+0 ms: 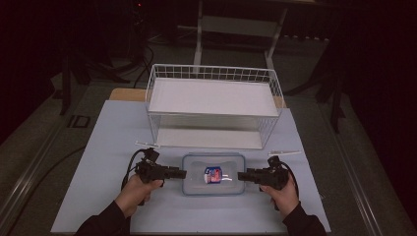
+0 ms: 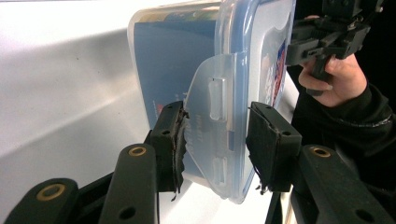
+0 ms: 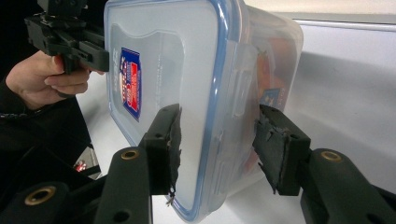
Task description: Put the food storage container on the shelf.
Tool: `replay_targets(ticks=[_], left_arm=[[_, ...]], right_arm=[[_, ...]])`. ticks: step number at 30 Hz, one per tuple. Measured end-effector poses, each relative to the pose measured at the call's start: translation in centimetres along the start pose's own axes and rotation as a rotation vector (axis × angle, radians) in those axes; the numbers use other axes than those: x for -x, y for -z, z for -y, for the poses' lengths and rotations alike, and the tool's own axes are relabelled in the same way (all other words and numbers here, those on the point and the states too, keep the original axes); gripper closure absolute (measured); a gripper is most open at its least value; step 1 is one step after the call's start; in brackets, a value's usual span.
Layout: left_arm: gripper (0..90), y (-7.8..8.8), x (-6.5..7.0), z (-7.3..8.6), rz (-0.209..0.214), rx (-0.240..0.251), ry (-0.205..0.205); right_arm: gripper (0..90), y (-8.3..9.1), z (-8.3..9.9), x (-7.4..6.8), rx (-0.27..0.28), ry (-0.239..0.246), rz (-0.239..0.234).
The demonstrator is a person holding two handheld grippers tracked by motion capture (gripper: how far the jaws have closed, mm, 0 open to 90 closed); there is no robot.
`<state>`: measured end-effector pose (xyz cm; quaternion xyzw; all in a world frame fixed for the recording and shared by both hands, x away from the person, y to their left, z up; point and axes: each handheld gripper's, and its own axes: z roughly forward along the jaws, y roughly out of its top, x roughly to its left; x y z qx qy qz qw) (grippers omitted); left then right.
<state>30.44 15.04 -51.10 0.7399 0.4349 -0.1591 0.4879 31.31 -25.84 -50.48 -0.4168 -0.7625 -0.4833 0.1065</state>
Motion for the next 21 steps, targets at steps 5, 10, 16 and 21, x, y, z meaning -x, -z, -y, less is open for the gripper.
replay_targets(ticks=[5, 10, 16, 21], left_arm=[[57.2, 0.3, 0.8, -0.3, -0.019, 0.021, -0.023], [57.3, 1.1, 1.8, -0.9, -0.015, 0.041, -0.049], [57.2, 2.4, 3.5, -2.3, -0.021, 0.082, -0.095], [57.2, 3.8, 4.9, -3.8, -0.031, 0.123, -0.126]], right_arm=[[51.9, 0.2, 0.0, -0.4, 0.013, 0.009, 0.011], [52.3, 1.2, -0.8, -1.4, 0.047, 0.024, 0.010], [52.4, 2.4, -2.1, -2.8, 0.097, 0.055, 0.012], [52.4, 3.2, -3.2, -3.9, 0.121, 0.071, 0.015]])
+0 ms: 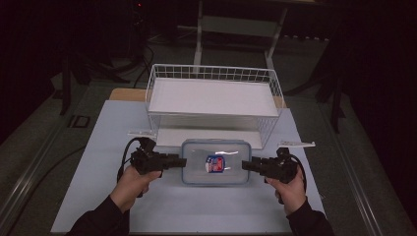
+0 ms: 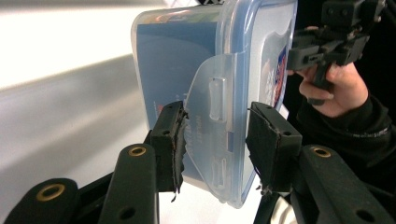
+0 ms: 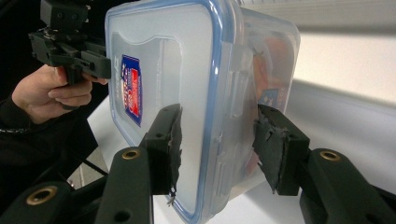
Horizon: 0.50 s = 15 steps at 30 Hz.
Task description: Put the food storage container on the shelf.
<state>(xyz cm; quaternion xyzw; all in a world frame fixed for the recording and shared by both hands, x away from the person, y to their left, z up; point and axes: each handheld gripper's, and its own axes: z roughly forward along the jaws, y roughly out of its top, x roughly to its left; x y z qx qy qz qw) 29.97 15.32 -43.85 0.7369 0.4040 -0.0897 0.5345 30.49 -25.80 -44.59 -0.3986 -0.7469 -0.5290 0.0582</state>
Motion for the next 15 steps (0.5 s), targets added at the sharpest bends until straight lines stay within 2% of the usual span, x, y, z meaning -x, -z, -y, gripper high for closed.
replay_targets(ticks=[1, 5, 13, 14, 15], left_arm=[[57.2, 0.2, 0.2, -0.4, -0.001, 0.007, -0.005], [57.3, 0.8, 0.8, -1.5, -0.002, 0.025, -0.021], [57.3, 2.4, 2.3, -5.1, -0.003, 0.067, -0.062], [57.3, 2.5, 2.4, -5.5, -0.004, 0.072, -0.066], [57.3, 2.6, 2.5, -5.9, -0.005, 0.079, -0.068]], right_arm=[[52.5, 0.3, -0.8, -0.5, 0.015, 0.008, 0.000], [52.5, 0.7, -1.9, -1.1, 0.028, 0.022, 0.001], [52.7, 2.2, -5.8, -2.7, 0.093, 0.071, 0.005], [52.7, 2.4, -6.8, -2.9, 0.107, 0.078, 0.007], [52.7, 2.4, -6.8, -2.9, 0.107, 0.078, 0.007]])
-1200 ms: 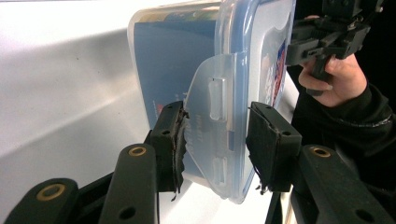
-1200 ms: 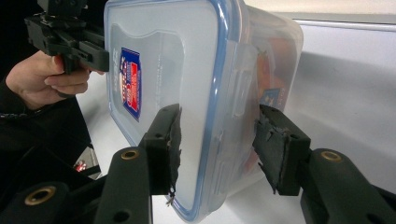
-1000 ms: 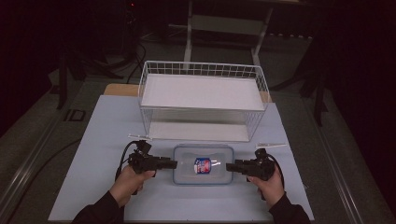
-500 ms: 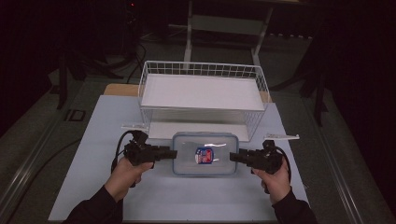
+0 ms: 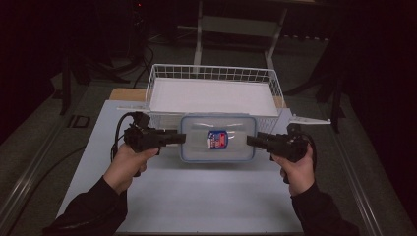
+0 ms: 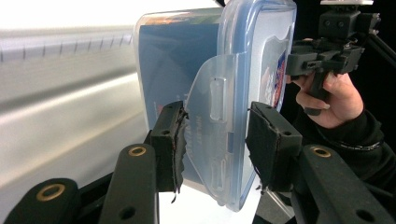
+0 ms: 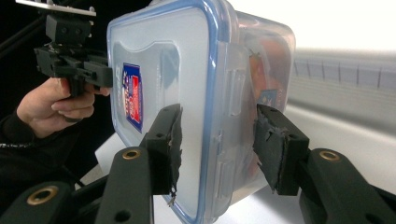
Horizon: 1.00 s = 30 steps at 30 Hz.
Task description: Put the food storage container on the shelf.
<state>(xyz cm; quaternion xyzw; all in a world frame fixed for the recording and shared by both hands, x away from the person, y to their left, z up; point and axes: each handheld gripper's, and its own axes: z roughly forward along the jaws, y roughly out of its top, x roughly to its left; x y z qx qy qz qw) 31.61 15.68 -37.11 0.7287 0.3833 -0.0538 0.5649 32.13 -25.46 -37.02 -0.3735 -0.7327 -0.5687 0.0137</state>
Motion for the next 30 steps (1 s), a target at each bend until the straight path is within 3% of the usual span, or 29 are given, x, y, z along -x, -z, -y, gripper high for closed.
replay_targets(ticks=[11, 16, 24, 30], left_arm=[[57.2, 0.4, 0.0, -5.2, -0.023, 0.032, -0.025], [57.0, 0.3, -0.8, -7.1, -0.038, 0.044, -0.023], [56.7, -0.7, -2.5, -8.8, -0.061, 0.048, 0.005], [56.0, -1.3, -3.7, -9.6, -0.072, 0.054, 0.026]], right_arm=[[52.6, 0.1, -5.0, 0.3, 0.048, 0.005, 0.014], [52.4, -0.5, -6.8, 1.0, 0.055, -0.004, 0.017], [52.1, -1.8, -8.5, 2.8, 0.052, -0.048, 0.031], [52.1, -2.8, -9.1, 3.9, 0.046, -0.054, 0.045]])
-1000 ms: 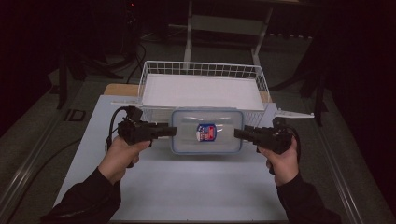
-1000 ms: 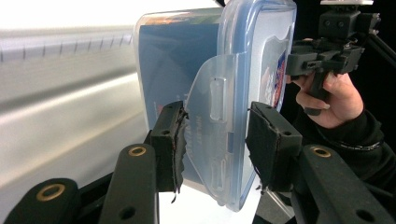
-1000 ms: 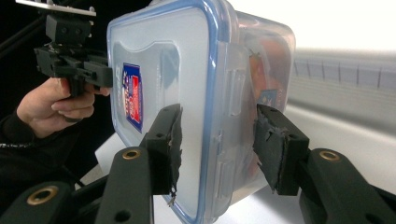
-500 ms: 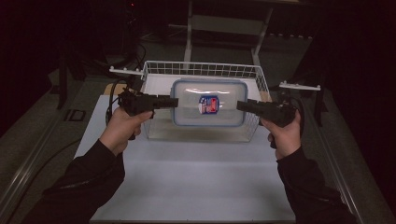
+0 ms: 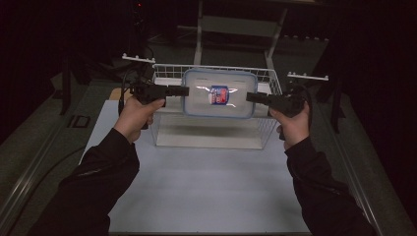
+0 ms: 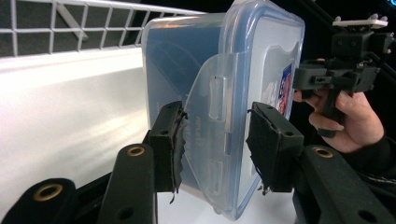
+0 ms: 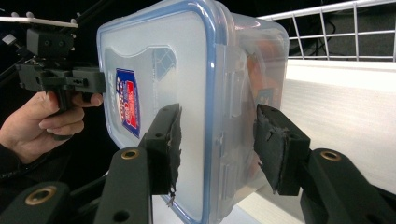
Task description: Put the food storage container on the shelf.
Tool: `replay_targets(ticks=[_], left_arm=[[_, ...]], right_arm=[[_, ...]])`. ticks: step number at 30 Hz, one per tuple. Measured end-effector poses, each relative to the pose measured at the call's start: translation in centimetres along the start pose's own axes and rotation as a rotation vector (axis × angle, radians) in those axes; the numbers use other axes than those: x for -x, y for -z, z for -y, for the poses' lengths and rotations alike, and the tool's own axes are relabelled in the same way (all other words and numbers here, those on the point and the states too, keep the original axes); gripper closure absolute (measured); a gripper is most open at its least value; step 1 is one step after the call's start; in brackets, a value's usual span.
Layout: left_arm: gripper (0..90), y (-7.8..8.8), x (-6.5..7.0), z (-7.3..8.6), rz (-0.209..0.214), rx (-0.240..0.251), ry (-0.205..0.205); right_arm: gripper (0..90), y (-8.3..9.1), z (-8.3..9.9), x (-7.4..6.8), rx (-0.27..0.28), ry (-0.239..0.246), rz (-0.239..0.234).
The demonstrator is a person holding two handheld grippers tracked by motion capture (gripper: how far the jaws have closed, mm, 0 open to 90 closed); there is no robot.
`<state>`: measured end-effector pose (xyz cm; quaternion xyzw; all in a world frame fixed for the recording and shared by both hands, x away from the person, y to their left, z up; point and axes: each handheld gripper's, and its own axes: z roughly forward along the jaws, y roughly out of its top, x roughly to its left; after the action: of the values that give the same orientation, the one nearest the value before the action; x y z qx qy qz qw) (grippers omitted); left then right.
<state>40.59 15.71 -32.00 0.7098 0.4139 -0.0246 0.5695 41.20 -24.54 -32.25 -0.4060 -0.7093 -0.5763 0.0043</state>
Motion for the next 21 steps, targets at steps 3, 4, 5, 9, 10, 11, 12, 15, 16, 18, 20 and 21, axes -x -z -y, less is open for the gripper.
replay_targets(ticks=[3, 4, 5, 9, 10, 11, 12, 15, 16, 18, 20, 21], left_arm=[[55.9, -0.2, -0.3, -0.2, 0.005, -0.007, 0.014], [55.9, -0.2, -0.3, -0.2, 0.002, -0.003, 0.014], [55.9, -0.2, -0.4, -0.2, 0.003, -0.003, 0.010], [55.5, -0.4, -0.6, -0.2, 0.008, 0.015, 0.022], [55.3, -0.5, -0.7, -0.2, 0.005, 0.019, 0.024], [54.8, -0.5, -0.8, -0.3, 0.001, 0.020, 0.024], [54.6, -0.6, -0.8, -0.3, 0.000, 0.028, 0.035], [53.6, -0.8, -1.0, -0.3, -0.012, 0.042, 0.026], [52.4, -1.0, -1.1, -0.3, -0.017, 0.043, 0.028], [51.5, -1.2, -1.3, -0.5, -0.016, 0.048, 0.040], [50.0, -1.5, -1.5, -0.7, -0.021, 0.047, 0.054], [49.7, -1.6, -1.6, -0.8, -0.022, 0.049, 0.063]], right_arm=[[52.0, -0.1, -0.3, 0.2, 0.001, -0.002, 0.006], [52.0, -0.1, -0.4, 0.2, 0.000, -0.006, 0.006], [51.8, -0.2, -0.4, 0.3, -0.004, -0.007, 0.008], [50.7, -0.3, -0.7, 0.3, -0.014, -0.005, 0.013], [50.3, -0.4, -0.8, 0.3, -0.017, -0.004, 0.019], [50.0, -0.4, -0.8, 0.3, -0.015, -0.008, 0.021], [49.9, -0.5, -0.9, 0.3, -0.013, -0.015, 0.022], [49.5, -0.6, -0.9, 0.3, -0.014, -0.018, 0.027], [49.1, -0.7, -1.0, 0.4, -0.011, -0.022, 0.035], [48.5, -0.9, -1.1, 0.5, -0.013, -0.032, 0.039], [47.5, -1.0, -1.3, 0.6, -0.013, -0.036, 0.048], [47.3, -1.1, -1.3, 0.6, -0.012, -0.038, 0.056]])
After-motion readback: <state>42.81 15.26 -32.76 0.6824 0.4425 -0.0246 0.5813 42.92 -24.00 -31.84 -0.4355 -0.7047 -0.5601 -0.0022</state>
